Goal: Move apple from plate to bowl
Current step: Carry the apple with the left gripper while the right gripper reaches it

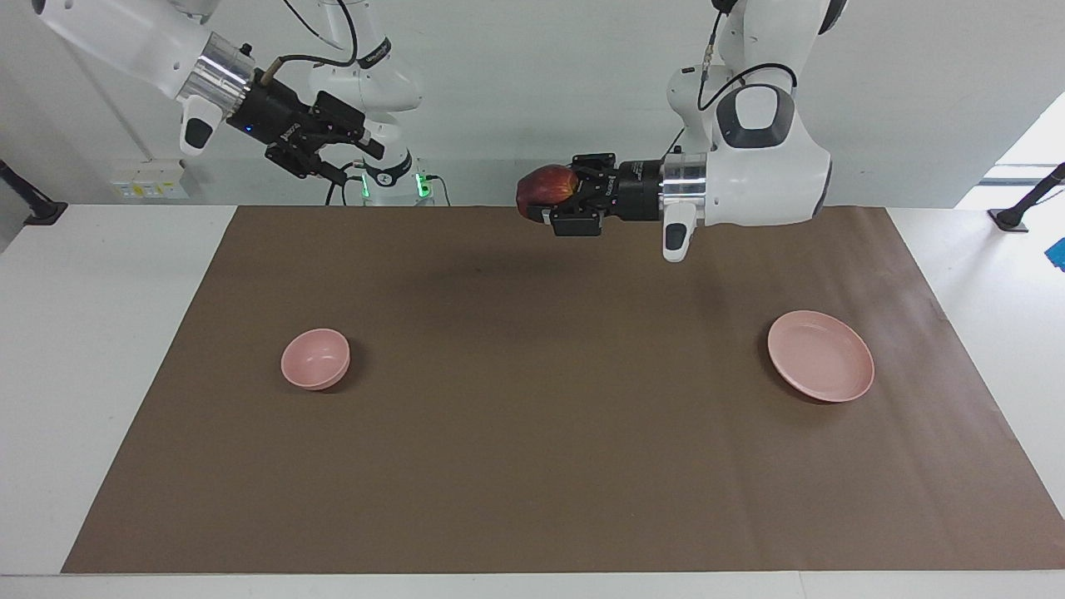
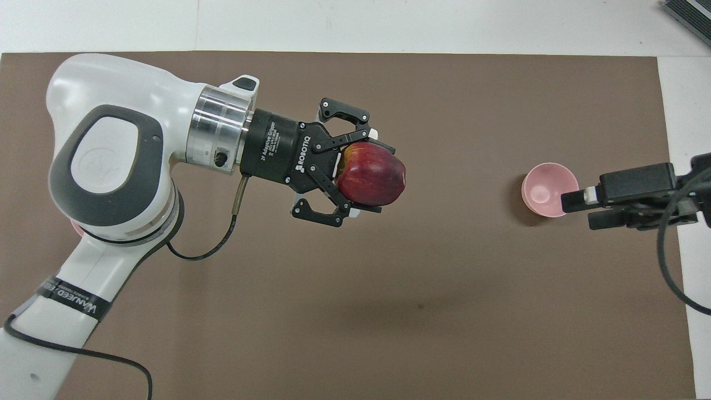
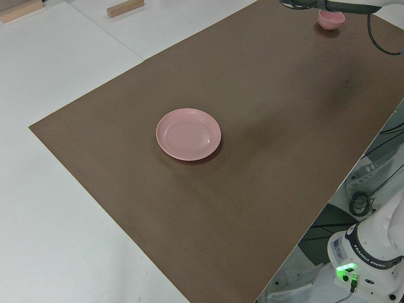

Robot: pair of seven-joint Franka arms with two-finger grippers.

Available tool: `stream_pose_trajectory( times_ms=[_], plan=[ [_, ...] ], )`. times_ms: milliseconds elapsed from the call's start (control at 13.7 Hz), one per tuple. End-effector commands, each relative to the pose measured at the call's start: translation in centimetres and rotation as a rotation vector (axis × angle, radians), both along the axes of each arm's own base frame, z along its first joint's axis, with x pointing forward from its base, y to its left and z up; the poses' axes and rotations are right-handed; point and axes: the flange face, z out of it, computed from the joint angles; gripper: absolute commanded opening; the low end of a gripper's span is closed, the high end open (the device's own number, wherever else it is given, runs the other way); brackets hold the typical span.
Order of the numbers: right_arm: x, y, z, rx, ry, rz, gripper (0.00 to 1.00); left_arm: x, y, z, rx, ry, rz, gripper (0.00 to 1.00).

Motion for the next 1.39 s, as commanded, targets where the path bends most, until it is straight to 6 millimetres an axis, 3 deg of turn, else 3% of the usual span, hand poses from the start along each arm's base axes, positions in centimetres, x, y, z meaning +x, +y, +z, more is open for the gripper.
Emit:
stream_pose_trajectory(
  times_ms=[0,219,511,730,1095,1314],
  plan=[
    [0.4,2.3,-1.7,0.122,0.004,-0.040,1.00,-1.5,-1.5,0.7,-0.015,0.009,0.037,0.00],
    [1.9,4.1,-2.7,0.232,-0.019,-0.055,1.00,-2.8,-4.6,1.2,-0.040,0.002,0.078,0.00],
    [1.8,5.2,-2.9,0.338,-0.038,-0.044,1.00,-4.5,-7.2,1.4,-0.085,0.007,0.083,0.00],
    [2.2,4.7,-4.1,0.387,-0.061,-0.041,1.00,-5.3,-8.5,0.6,-0.119,0.003,0.067,0.00],
    [2.2,5.2,-4.1,0.408,-0.073,-0.055,1.00,-5.6,-9.2,0.6,-0.188,-0.025,0.063,0.00],
    [1.6,6.4,-4.4,0.412,-0.067,-0.031,1.00,-5.8,-9.5,0.2,-0.196,-0.037,0.055,0.00]
  ],
)
